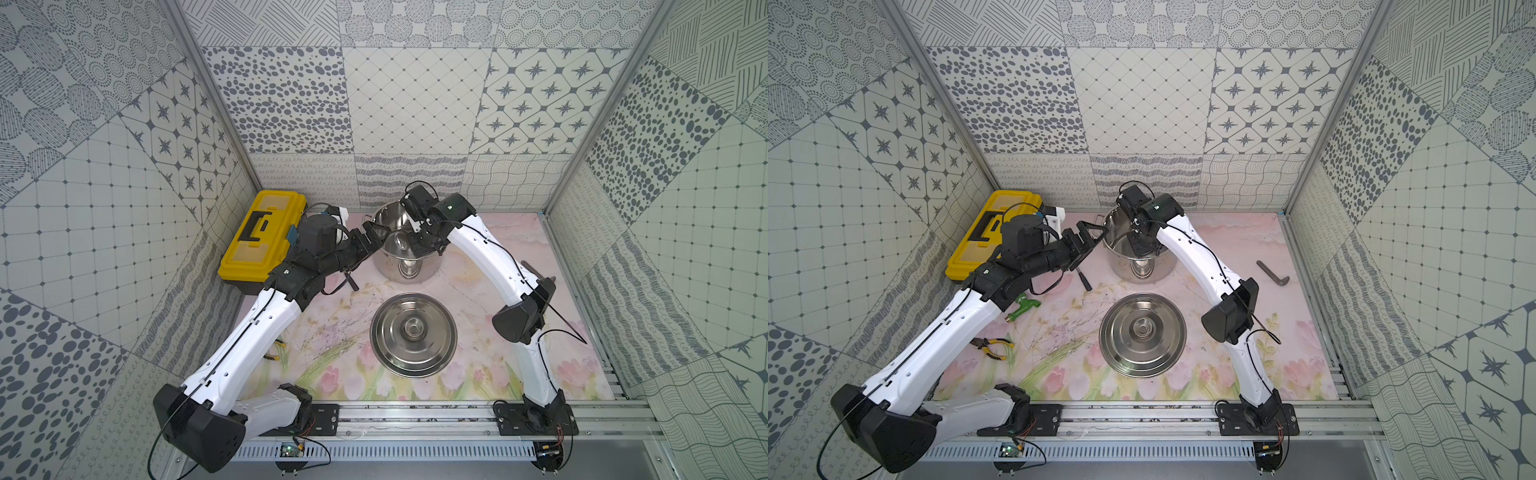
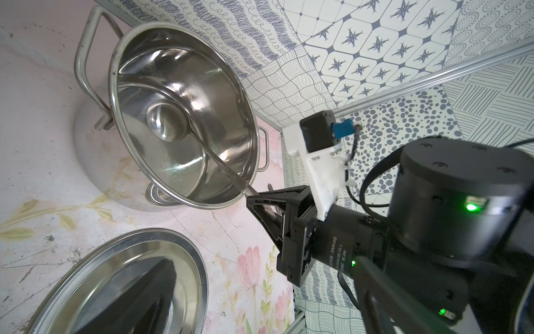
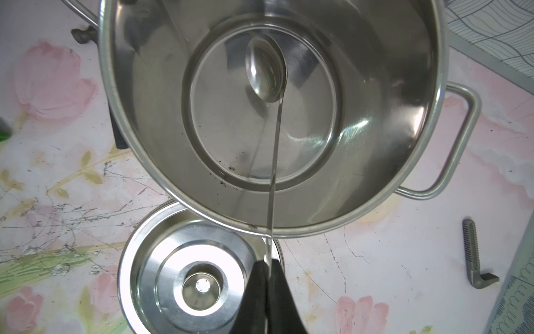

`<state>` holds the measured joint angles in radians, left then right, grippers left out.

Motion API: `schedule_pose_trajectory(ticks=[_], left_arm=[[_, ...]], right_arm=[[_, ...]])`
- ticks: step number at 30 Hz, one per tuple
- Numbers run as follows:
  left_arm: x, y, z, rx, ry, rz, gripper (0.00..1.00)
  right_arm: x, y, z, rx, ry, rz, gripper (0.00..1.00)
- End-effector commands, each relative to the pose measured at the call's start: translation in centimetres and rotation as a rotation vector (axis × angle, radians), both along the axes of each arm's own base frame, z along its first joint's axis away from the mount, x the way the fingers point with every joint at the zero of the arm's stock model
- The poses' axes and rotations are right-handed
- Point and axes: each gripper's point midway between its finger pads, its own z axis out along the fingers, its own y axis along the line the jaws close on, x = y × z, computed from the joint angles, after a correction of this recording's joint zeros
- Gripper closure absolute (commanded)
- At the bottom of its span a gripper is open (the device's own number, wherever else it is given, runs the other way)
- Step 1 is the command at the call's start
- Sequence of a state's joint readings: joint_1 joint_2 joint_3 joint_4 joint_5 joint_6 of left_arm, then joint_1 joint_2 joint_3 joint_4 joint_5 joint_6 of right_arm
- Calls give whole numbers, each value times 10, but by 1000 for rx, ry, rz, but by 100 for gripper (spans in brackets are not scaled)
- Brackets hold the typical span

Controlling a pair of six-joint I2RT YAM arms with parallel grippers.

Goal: Stir the soup with a spoon
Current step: Stir the soup in the pan with a stick.

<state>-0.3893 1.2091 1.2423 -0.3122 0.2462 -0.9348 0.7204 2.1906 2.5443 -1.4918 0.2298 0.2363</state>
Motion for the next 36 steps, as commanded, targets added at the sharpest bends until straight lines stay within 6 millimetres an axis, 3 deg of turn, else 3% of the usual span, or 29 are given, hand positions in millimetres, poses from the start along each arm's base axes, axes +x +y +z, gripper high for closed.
schedule_pose_trajectory(ticks=[1, 5, 15, 26, 31, 36], left_arm=[[1, 0, 19, -15, -62, 10, 0], [-1, -1, 18, -12, -58, 5, 0], [1, -3, 20, -19, -60, 6, 0], [8, -11, 21, -30, -64, -11, 0], [9, -11, 17, -29, -55, -9, 1], [8, -14, 17, -31, -54, -15, 1]], right_arm=[[14, 8, 8, 34, -49, -21, 100], [27, 4, 11, 16, -87, -38, 100], [46, -31, 8, -57, -105, -90, 100], [22, -47, -5, -105, -47, -67, 100], [3, -38, -7, -37, -29, -61, 100], [-8, -10, -15, 29, -2, -36, 100]])
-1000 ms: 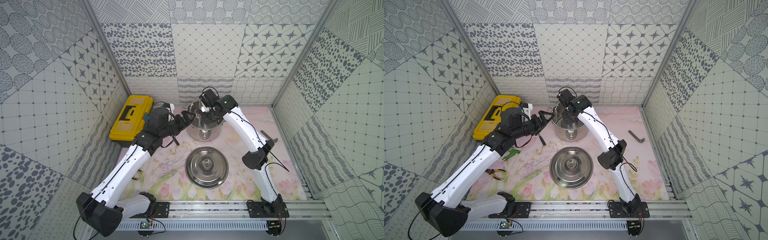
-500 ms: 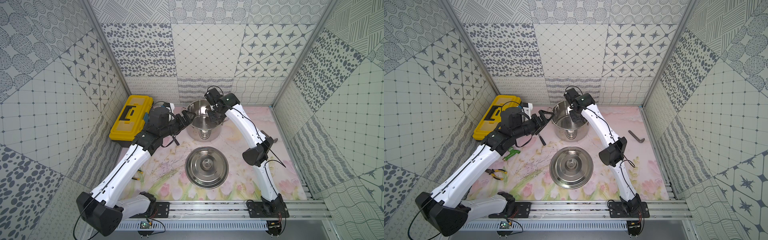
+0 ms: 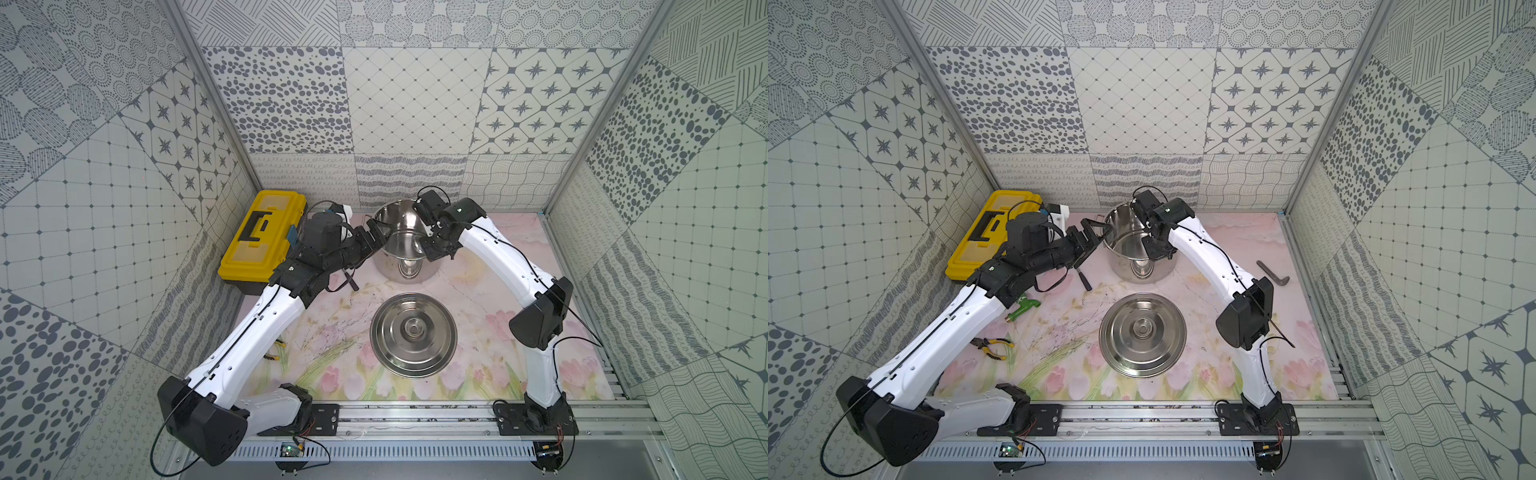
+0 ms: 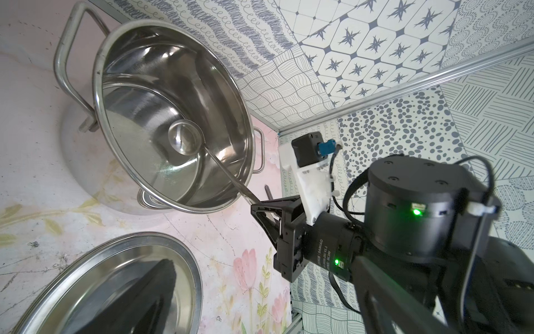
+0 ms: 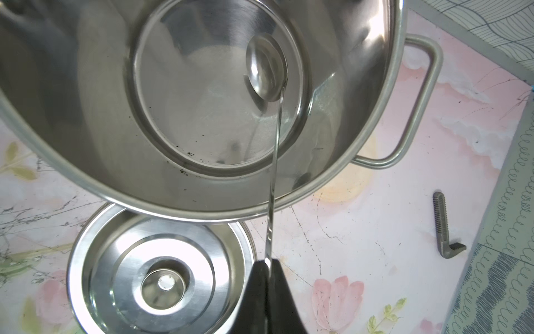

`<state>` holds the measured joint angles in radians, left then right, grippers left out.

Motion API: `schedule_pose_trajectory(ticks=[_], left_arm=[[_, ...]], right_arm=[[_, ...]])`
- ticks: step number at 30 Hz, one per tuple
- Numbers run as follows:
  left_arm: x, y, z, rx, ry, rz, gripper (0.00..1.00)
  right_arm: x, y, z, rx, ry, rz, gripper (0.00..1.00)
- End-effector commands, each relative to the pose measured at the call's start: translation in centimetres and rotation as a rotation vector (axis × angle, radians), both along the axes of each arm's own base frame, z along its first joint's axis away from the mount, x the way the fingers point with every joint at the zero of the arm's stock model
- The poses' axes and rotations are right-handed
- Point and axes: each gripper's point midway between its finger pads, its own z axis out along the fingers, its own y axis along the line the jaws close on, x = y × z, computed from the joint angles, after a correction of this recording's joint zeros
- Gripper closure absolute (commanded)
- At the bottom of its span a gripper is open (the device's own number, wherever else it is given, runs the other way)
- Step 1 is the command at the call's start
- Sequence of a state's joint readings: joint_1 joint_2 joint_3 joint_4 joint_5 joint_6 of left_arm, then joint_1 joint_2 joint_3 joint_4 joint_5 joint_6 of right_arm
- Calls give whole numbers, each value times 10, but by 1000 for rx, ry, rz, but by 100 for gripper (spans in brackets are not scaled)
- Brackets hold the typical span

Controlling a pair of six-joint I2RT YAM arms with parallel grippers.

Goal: Stir the soup with a spoon
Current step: Stir the soup in the pan with a stick.

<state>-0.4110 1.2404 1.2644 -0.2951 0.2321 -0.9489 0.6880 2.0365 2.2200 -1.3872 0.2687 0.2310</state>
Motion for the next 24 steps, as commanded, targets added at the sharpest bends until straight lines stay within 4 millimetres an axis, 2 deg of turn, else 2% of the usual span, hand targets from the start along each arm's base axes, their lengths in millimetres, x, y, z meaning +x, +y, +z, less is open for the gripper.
schedule_pose_trajectory(ticks=[1, 5, 10, 19, 24], left_arm=[[3, -5, 14, -22, -52, -11, 1], [0, -5, 15, -18, -54, -9, 1], [-4, -2, 14, -13, -49, -5, 0], [-7, -1, 15, -8, -49, -8, 1], [-7, -3, 15, -4, -44, -19, 0]], right_arm=[[-1, 33, 5, 113, -24, 13, 100], [3, 55, 6, 157, -29, 21, 100], [18, 60, 14, 149, -73, -5, 100], [43, 51, 28, 102, -155, -38, 100], [50, 30, 32, 64, -171, -73, 100]])
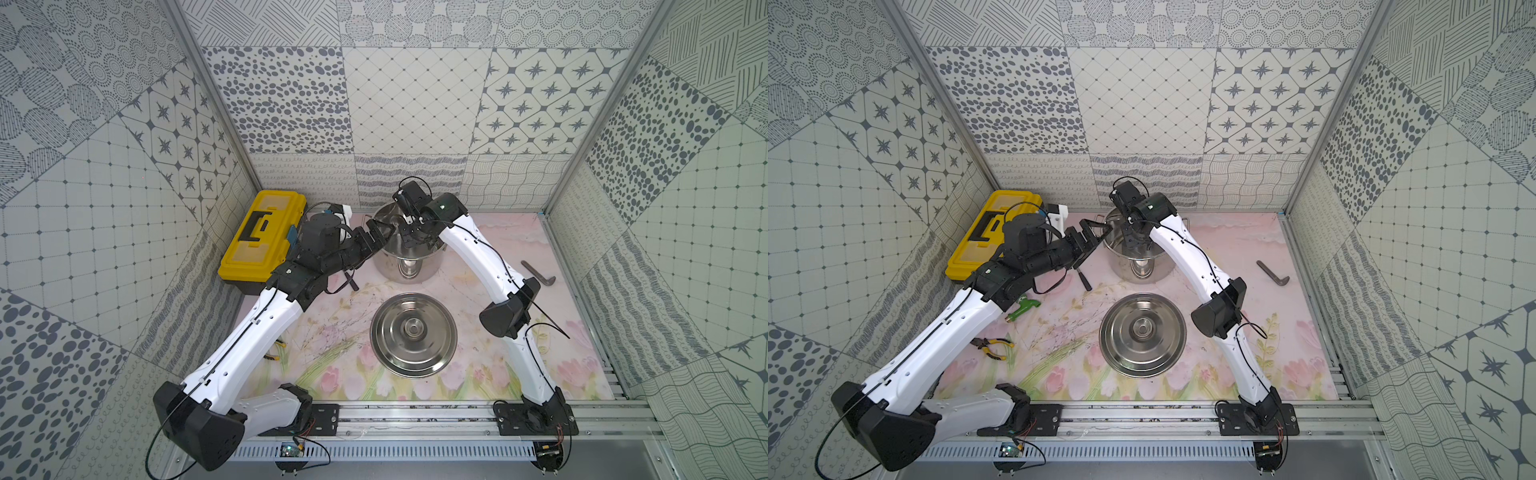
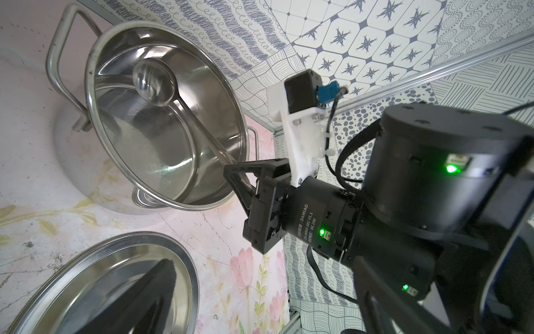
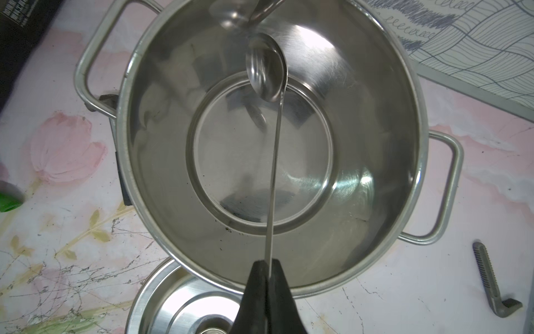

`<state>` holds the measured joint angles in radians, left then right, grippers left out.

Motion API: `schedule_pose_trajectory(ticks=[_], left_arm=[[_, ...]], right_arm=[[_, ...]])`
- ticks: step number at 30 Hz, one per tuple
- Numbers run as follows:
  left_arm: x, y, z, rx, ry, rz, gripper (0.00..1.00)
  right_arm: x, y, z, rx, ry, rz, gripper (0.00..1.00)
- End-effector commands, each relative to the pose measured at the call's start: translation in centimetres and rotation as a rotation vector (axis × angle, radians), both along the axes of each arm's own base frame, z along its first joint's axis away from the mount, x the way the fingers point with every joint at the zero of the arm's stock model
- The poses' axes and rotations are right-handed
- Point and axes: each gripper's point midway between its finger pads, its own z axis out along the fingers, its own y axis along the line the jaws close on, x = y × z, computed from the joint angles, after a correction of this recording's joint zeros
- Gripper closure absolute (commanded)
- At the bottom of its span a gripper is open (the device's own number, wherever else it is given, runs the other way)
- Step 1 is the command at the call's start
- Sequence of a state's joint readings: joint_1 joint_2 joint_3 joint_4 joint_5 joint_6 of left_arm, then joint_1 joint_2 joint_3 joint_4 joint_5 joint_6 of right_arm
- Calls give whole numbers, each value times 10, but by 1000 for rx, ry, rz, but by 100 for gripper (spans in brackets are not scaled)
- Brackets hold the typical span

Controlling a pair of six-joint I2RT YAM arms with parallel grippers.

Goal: Stir the soup with a spoon
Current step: Stir the soup in the pan with a stick.

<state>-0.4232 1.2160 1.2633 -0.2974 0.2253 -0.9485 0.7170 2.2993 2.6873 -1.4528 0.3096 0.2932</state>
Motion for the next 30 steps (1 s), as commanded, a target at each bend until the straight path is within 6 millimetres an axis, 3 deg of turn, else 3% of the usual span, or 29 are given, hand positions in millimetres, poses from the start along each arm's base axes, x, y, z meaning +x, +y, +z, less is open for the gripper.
schedule_pose_trajectory(ticks=[1, 8, 15, 23, 30], left_arm=[[0, -3, 7, 1, -22, -16, 1], [1, -4, 8, 7, -21, -24, 0], [1, -3, 8, 15, -19, -24, 1], [2, -5, 6, 13, -12, -22, 0], [0, -9, 6, 18, -14, -25, 0]], right_arm=[[8, -20, 12, -35, -45, -38, 100], [-1, -36, 14, -78, -26, -34, 100], [-29, -44, 13, -88, 2, -8, 100], [-55, -19, 7, 5, 37, 31, 100], [-42, 9, 10, 63, 24, 50, 100]])
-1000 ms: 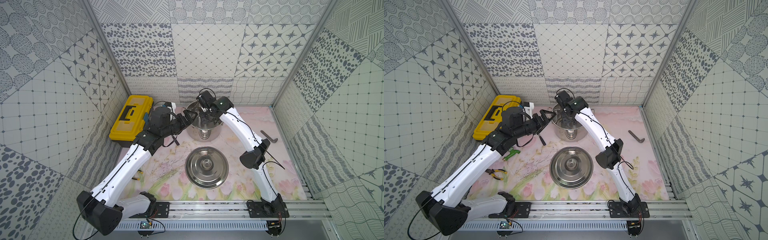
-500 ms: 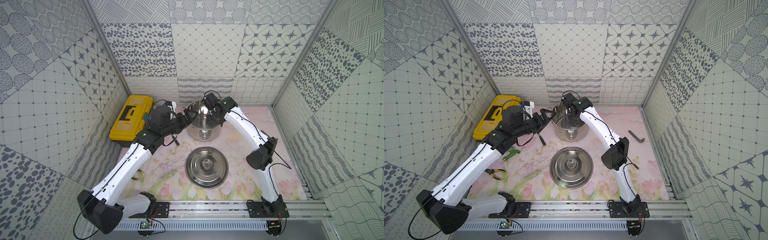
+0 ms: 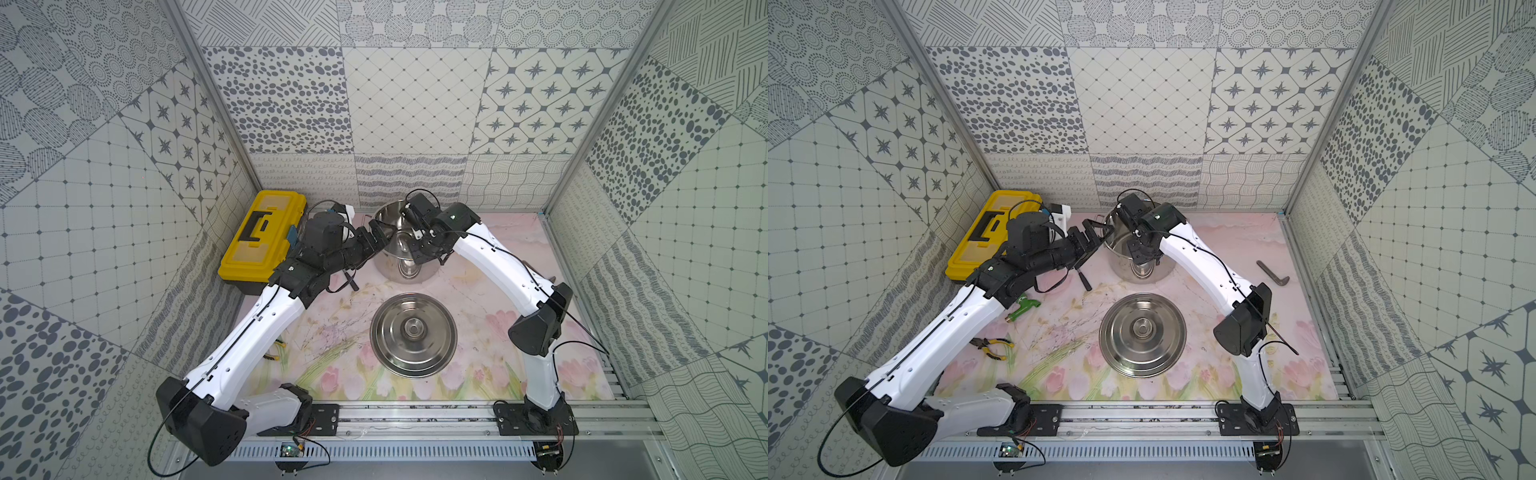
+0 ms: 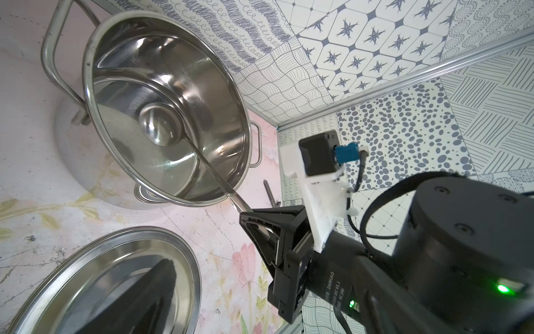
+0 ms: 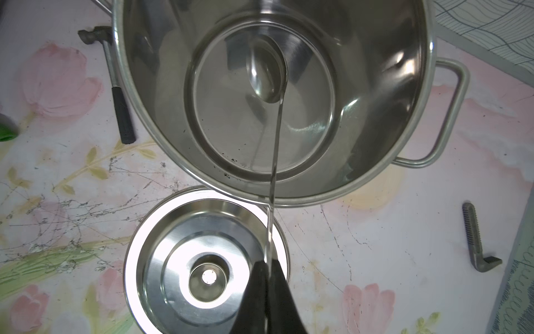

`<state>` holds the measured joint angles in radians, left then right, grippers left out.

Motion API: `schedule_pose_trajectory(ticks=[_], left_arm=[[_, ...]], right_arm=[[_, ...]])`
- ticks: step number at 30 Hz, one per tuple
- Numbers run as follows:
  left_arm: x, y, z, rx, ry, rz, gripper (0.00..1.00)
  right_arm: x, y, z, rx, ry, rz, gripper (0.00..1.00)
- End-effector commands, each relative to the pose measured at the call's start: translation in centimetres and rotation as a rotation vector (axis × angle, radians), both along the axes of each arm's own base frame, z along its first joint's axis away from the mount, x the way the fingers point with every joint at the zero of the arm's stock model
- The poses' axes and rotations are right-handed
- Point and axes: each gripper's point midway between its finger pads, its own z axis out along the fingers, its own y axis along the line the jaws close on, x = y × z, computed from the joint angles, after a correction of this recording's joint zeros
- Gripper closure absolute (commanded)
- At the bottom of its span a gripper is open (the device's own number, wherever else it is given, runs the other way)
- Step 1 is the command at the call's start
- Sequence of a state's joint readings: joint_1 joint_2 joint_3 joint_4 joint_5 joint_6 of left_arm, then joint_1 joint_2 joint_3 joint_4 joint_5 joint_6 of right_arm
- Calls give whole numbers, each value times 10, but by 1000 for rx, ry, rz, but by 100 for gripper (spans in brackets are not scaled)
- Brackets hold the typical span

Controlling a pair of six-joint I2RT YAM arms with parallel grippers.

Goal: Stir the soup with a spoon
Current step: Stir the soup in the pan with a stick.

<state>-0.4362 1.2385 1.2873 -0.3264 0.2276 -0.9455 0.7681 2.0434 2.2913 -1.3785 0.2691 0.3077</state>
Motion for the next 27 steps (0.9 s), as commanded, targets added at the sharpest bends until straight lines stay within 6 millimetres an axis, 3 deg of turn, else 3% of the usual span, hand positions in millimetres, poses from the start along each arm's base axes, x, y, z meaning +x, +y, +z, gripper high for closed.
schedule_pose_trajectory(ticks=[1, 7, 15, 21, 27], left_arm=[[-1, -3, 9, 7, -37, -8, 1], [-4, -4, 12, 11, -40, -6, 1], [-8, 0, 15, 26, -52, -2, 1], [-8, 0, 14, 30, -50, -5, 1], [-7, -1, 15, 28, -58, -8, 0]], right_arm=[[18, 20, 10, 73, -53, -9, 100], [42, 20, 22, 51, -108, -16, 100], [69, -24, 29, 3, -132, -84, 100], [68, -57, 31, -49, -113, -104, 100], [49, -67, 27, -57, -84, -73, 100]])
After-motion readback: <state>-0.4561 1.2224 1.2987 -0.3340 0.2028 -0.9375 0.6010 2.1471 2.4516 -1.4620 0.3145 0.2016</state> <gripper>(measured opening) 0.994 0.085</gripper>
